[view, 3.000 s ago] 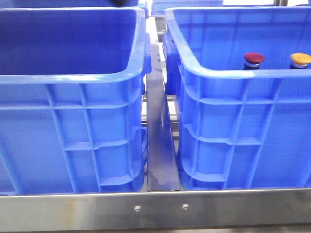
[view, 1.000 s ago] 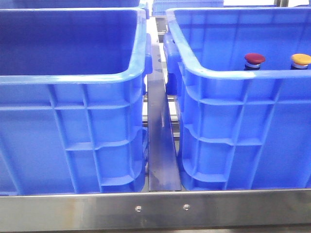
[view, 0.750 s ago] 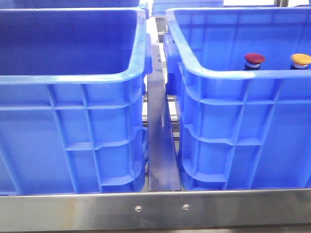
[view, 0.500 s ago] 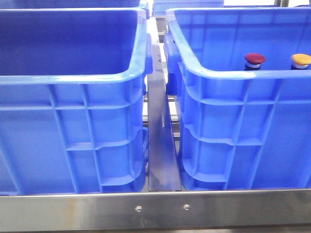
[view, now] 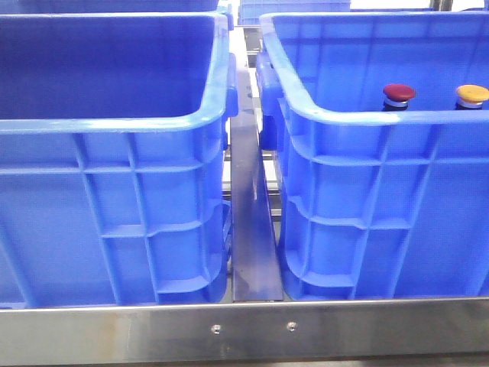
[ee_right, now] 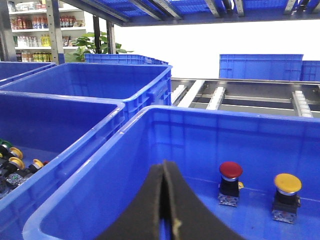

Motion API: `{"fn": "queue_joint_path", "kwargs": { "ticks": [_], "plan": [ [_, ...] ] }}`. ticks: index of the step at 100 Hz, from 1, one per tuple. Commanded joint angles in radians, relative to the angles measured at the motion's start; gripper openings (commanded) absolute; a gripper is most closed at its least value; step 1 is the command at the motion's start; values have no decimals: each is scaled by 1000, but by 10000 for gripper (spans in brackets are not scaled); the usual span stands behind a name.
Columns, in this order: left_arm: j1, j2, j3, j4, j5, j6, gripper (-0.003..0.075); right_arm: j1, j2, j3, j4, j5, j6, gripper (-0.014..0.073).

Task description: Pick red and yellow buttons and place in box

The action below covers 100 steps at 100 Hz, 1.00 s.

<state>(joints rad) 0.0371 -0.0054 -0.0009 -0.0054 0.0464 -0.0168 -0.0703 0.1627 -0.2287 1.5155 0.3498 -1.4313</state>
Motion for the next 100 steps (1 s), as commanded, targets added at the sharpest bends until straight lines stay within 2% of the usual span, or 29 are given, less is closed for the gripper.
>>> {"fn": "queue_joint_path", "kwargs": {
  "ticks": [1, 100],
  "plan": [
    [-7, -30, 21, -10, -81, -8, -20, 0, 12, -27, 35, -3, -6, -70],
    [-7, -30, 21, -8, -83, -8, -20, -1, 12, -27, 35, -25, -6, -70]
  ]
}}
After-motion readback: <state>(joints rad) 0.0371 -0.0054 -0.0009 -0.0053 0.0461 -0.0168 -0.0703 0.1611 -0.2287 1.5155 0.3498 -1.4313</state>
